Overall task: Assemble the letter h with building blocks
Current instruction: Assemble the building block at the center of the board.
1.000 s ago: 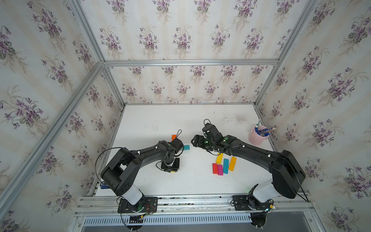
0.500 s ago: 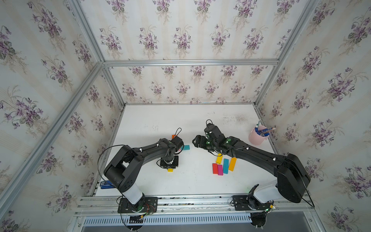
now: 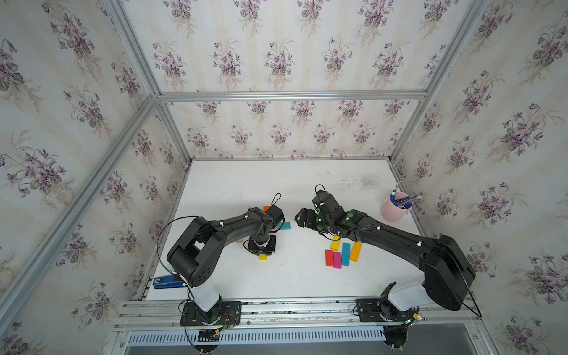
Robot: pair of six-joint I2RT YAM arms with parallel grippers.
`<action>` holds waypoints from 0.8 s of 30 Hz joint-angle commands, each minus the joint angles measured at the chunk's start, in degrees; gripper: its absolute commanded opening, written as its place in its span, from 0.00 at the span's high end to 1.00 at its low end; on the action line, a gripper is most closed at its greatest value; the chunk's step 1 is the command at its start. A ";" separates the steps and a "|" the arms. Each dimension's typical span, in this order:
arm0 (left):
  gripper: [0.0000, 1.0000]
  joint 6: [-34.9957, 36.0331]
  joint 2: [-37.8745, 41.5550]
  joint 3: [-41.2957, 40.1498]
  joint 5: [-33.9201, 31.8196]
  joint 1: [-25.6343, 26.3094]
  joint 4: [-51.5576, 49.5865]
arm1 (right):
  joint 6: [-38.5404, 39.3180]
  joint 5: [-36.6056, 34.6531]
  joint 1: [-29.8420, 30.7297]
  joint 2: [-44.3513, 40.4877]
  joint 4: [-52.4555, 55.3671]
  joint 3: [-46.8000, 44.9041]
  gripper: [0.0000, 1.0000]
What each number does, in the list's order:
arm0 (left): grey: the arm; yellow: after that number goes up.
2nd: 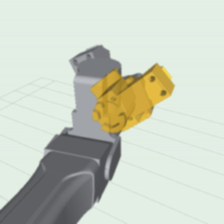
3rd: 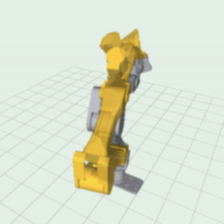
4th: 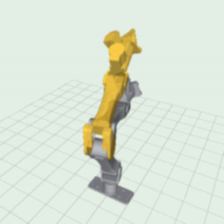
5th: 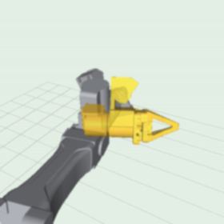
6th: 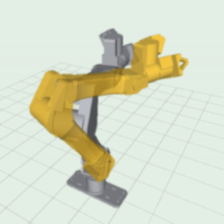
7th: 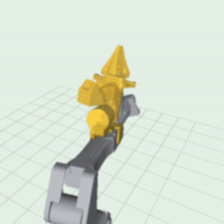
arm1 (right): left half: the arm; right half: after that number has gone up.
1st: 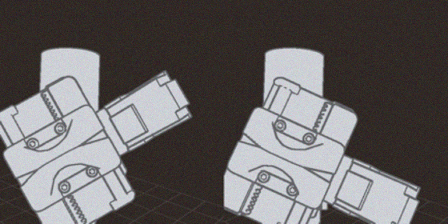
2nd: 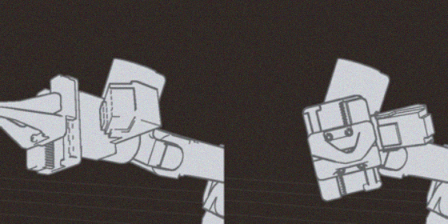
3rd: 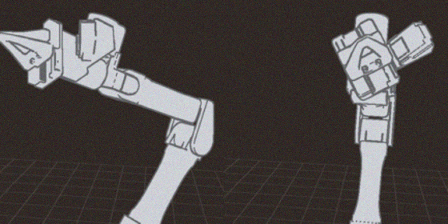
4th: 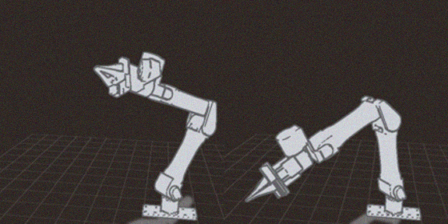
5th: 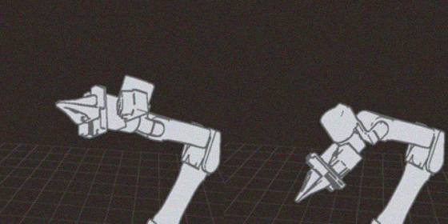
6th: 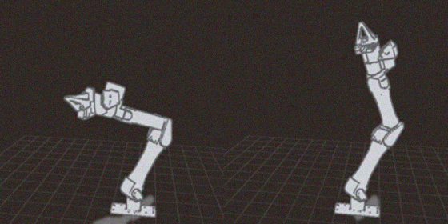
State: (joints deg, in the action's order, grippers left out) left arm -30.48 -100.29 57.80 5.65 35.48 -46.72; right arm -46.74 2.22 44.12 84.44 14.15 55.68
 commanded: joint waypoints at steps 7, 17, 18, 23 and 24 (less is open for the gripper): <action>0.81 -0.85 -3.39 1.00 -2.29 -0.06 7.63 | -0.19 -1.16 0.44 -0.51 0.43 0.24 0.15; 0.86 -2.04 -6.03 2.83 -1.89 -0.04 8.66 | -0.20 -1.33 0.62 -0.68 0.95 0.22 0.15; 0.86 -2.21 -6.22 2.96 -1.80 -0.09 8.68 | -0.14 -1.26 0.60 -0.68 0.98 0.22 0.15; 0.86 -2.97 -5.05 3.42 -1.86 -0.04 8.40 | -0.02 -1.19 0.71 -0.66 1.23 0.30 0.15; 0.83 -2.93 -4.54 3.34 -2.20 -0.04 8.38 | -0.02 -1.16 0.71 -0.60 1.22 0.31 0.15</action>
State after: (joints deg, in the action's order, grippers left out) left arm -31.75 -104.07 61.84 6.26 35.44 -51.20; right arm -46.72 1.93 44.73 84.05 14.83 55.79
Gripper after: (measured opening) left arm 0.335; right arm 0.848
